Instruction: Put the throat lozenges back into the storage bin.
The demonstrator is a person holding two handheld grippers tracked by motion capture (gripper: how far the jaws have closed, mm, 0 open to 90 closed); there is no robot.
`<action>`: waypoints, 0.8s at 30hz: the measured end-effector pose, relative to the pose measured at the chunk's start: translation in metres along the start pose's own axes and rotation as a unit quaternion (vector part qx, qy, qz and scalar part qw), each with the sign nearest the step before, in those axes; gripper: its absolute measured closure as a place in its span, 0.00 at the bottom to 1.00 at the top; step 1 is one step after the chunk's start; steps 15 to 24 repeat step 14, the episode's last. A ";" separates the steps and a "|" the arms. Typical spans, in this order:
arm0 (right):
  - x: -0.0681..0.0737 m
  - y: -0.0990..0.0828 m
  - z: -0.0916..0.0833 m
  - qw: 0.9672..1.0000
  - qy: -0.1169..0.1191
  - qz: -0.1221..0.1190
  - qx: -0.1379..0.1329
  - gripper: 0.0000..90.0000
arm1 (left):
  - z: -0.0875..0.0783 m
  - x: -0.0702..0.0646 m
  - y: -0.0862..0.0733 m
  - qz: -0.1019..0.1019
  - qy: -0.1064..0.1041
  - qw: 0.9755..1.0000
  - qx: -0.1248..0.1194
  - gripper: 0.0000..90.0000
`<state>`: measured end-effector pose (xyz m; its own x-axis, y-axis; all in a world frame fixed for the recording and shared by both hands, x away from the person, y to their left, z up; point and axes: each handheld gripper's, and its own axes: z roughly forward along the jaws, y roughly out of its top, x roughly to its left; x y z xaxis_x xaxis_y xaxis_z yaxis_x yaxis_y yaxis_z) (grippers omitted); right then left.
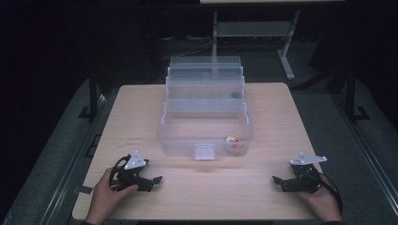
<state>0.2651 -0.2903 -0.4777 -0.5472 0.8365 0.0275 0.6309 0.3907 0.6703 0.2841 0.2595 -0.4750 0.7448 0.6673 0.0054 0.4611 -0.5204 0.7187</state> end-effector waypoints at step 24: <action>-0.001 -0.006 0.002 1.000 0.000 0.000 -0.025 0.04 | 0.000 0.000 0.000 0.000 0.000 1.000 0.000 0.14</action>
